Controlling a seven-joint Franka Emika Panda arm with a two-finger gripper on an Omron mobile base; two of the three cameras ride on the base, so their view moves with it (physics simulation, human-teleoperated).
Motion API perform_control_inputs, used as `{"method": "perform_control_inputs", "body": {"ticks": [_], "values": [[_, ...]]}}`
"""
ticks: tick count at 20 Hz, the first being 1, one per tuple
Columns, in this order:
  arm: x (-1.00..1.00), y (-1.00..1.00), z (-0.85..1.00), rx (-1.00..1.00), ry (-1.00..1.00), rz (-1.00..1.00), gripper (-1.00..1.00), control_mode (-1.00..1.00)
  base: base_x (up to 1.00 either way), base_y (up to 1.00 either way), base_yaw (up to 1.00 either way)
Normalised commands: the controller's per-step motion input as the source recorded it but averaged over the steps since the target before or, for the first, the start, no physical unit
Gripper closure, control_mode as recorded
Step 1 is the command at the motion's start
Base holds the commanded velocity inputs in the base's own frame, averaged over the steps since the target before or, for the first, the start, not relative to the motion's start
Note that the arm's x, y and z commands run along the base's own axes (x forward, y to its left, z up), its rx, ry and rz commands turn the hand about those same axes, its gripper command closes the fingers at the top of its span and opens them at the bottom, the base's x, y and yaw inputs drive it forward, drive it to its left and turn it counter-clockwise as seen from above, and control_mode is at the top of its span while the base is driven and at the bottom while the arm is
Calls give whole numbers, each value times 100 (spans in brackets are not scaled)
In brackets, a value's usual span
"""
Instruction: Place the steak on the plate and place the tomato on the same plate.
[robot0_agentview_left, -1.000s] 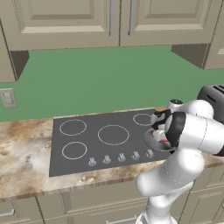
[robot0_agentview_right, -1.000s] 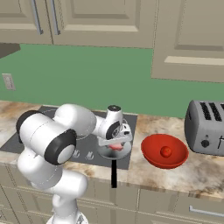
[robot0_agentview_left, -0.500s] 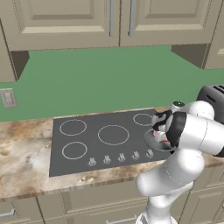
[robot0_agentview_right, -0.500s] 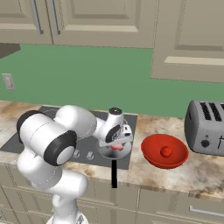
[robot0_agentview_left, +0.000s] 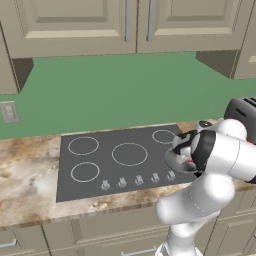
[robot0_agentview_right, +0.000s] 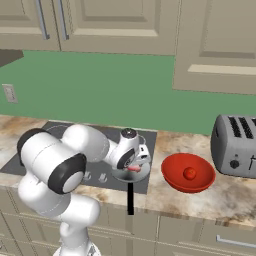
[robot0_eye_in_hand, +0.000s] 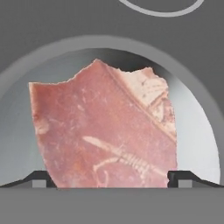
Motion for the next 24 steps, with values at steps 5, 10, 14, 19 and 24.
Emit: {"method": "perform_control_inputs", "body": {"ticks": [5,10,14,19,24], "values": [[5,20,-26,0,0,-4,-100,-100,0,0,0],[11,3,-32,0,0,-4,-100,-100,0,0,0],[17,-1,-22,0,0,-3,100,-100,0,0,0],[9,-1,-18,1,0,0,100,-100,0,0,0],[-8,0,4,7,-4,0,100,-100,0,0,0]]}}
